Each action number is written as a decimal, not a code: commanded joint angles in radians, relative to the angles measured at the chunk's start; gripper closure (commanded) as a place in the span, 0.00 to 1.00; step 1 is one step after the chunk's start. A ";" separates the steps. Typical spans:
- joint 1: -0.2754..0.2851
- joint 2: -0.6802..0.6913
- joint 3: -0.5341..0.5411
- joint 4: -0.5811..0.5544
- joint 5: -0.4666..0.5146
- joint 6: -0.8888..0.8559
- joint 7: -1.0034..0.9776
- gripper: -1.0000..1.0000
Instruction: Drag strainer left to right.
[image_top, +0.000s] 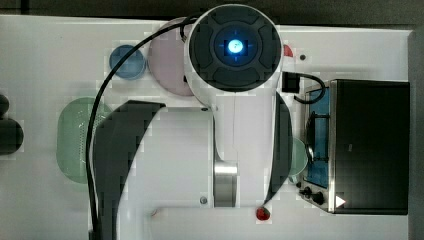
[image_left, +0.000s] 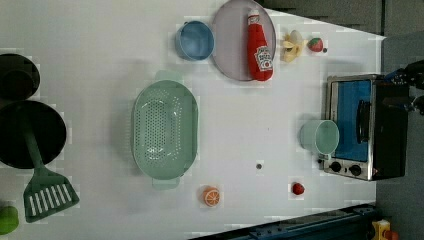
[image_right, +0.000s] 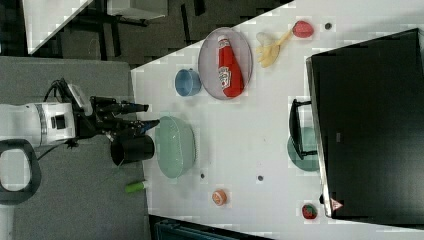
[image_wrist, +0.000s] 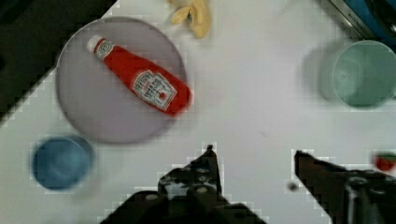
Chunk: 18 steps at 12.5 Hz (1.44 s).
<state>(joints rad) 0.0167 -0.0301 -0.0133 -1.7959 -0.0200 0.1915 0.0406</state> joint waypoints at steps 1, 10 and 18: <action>-0.037 -0.418 -0.041 -0.203 -0.002 -0.190 -0.016 0.21; 0.005 -0.291 0.209 -0.204 0.055 -0.122 0.205 0.00; 0.011 0.066 0.563 -0.258 0.052 0.221 0.934 0.00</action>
<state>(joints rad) 0.0672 0.0684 0.5386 -2.0801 0.0345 0.4158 0.7852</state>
